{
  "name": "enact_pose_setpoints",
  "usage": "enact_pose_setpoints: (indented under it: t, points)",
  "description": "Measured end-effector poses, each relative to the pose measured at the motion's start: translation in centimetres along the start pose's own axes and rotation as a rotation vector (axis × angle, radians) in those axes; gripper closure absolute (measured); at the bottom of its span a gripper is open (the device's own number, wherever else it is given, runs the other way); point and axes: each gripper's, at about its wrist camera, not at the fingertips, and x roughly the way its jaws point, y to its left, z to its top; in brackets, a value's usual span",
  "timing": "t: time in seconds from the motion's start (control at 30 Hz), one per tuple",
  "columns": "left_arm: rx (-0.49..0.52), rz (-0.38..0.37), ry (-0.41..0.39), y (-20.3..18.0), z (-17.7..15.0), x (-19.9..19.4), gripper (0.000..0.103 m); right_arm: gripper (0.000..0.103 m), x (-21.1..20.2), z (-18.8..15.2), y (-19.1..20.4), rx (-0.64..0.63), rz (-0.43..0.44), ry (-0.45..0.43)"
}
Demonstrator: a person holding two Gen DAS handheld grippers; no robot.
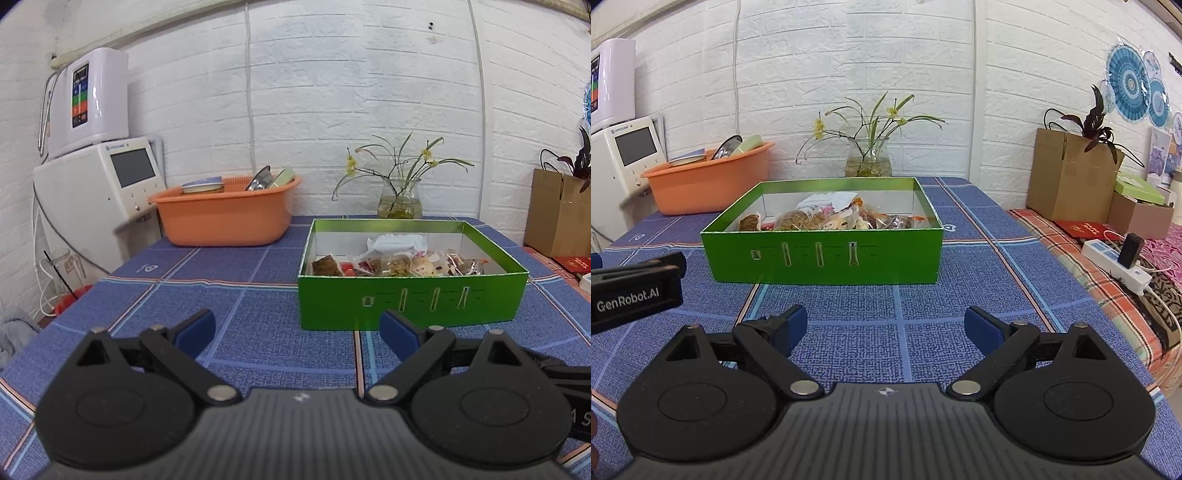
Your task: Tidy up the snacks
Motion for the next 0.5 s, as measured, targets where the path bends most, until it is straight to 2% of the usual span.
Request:
enact_pose_setpoints:
  t: [0.27,0.5]
  points:
    - [0.001,-0.023,0.006,-0.2,-0.3,-0.1,0.01,0.0,-1.2,0.0,0.1,-0.012,-0.033,-0.068]
    - [-0.005,-0.028,0.006,-0.1,-0.3,-0.2,0.01,0.0,-1.1,-0.1,-0.1,-0.002,-0.028,-0.059]
